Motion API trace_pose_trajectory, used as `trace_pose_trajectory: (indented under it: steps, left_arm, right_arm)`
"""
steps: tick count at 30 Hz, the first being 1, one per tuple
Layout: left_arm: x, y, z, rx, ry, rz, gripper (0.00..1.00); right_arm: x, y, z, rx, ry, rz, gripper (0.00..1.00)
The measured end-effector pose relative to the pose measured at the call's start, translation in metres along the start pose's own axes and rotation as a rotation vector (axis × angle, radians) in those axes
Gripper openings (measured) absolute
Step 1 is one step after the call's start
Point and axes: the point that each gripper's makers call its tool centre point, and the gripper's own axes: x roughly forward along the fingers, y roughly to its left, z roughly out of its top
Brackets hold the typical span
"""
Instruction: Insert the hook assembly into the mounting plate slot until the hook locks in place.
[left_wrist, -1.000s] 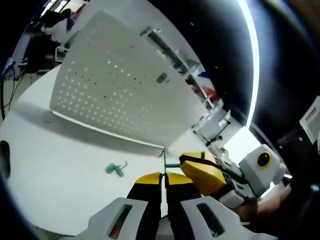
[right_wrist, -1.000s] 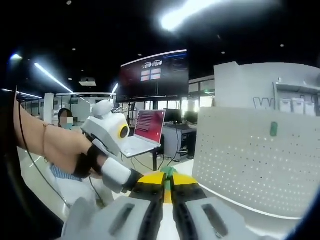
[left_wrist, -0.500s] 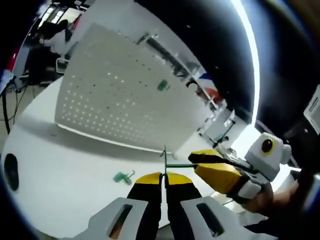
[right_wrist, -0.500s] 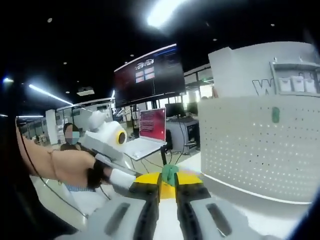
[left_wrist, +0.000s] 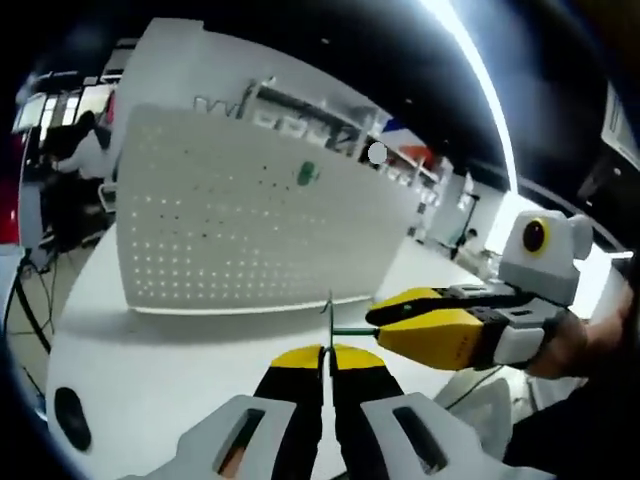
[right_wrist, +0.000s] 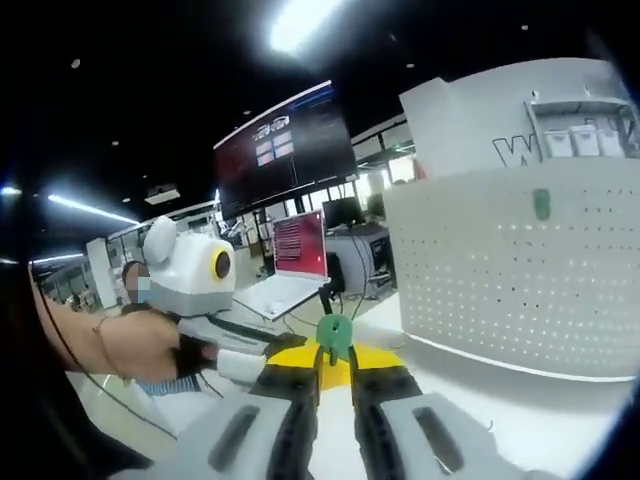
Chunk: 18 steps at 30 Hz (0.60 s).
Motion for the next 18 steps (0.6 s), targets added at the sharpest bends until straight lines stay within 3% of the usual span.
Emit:
trace_pose_trajectory:
  steps: [6, 11, 18]
  left_arm:
    - [0.0015, -0.0021, 0.0008, 0.067, -0.021, -0.001, 0.01]
    - [0.0028, 0.0003, 0.0011, 0.075, -0.024, 0.007, 0.01]
    - [0.0013, 0.0013, 0.0047, 0.168, -0.021, 0.025, 0.01]
  right_arm:
    - [0.0036, -0.0029, -0.0067, 0.124, -0.007, 0.001, 0.05]
    - [0.0067, -0.0038, -0.0059, 0.144, -0.009, 0.001, 0.04]
    - [0.0095, -0.0016, -0.0054, 0.213, -0.018, 0.006, 0.02]
